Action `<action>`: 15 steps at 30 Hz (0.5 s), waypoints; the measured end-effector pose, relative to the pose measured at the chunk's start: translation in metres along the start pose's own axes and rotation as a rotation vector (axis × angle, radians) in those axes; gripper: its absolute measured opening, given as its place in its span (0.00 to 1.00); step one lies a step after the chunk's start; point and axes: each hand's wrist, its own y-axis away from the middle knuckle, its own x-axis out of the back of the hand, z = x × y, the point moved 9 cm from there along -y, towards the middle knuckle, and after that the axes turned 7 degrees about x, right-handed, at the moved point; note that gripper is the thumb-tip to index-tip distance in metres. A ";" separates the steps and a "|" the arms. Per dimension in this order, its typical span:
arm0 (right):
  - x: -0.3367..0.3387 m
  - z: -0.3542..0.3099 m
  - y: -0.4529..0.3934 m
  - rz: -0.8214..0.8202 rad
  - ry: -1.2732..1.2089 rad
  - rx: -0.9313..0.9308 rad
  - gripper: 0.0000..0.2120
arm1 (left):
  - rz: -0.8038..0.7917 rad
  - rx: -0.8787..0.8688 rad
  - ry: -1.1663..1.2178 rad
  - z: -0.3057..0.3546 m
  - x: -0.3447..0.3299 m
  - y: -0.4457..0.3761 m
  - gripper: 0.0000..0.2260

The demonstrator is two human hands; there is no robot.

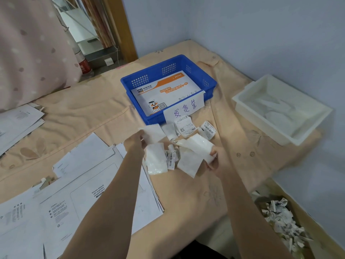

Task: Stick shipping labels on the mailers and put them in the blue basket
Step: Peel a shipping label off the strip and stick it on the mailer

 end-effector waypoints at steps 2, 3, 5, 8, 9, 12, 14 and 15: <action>-0.010 -0.002 0.004 -0.018 -0.066 0.023 0.05 | -0.033 -0.032 -0.143 -0.007 -0.009 0.005 0.16; -0.017 -0.004 0.004 -0.034 -0.107 0.048 0.08 | -0.047 -0.061 -0.210 -0.010 -0.014 0.008 0.20; -0.031 -0.012 0.010 -0.035 -0.154 0.098 0.12 | -0.087 -0.107 -0.364 -0.019 -0.023 0.010 0.20; -0.046 -0.018 0.012 -0.028 -0.155 0.115 0.08 | -0.146 -0.151 -0.789 -0.031 -0.035 0.013 0.18; -0.049 -0.018 0.014 -0.023 -0.151 0.105 0.08 | -0.117 -0.197 -0.916 -0.031 -0.035 0.014 0.19; -0.052 -0.016 0.012 0.005 -0.152 0.105 0.12 | 0.052 -0.449 -1.135 -0.016 -0.038 0.027 0.20; -0.055 -0.013 0.014 0.008 -0.143 0.090 0.12 | 0.154 -0.773 -1.195 0.001 -0.046 0.051 0.24; -0.057 -0.011 0.014 0.009 -0.148 0.076 0.10 | 0.151 -0.976 -1.194 0.007 -0.054 0.067 0.25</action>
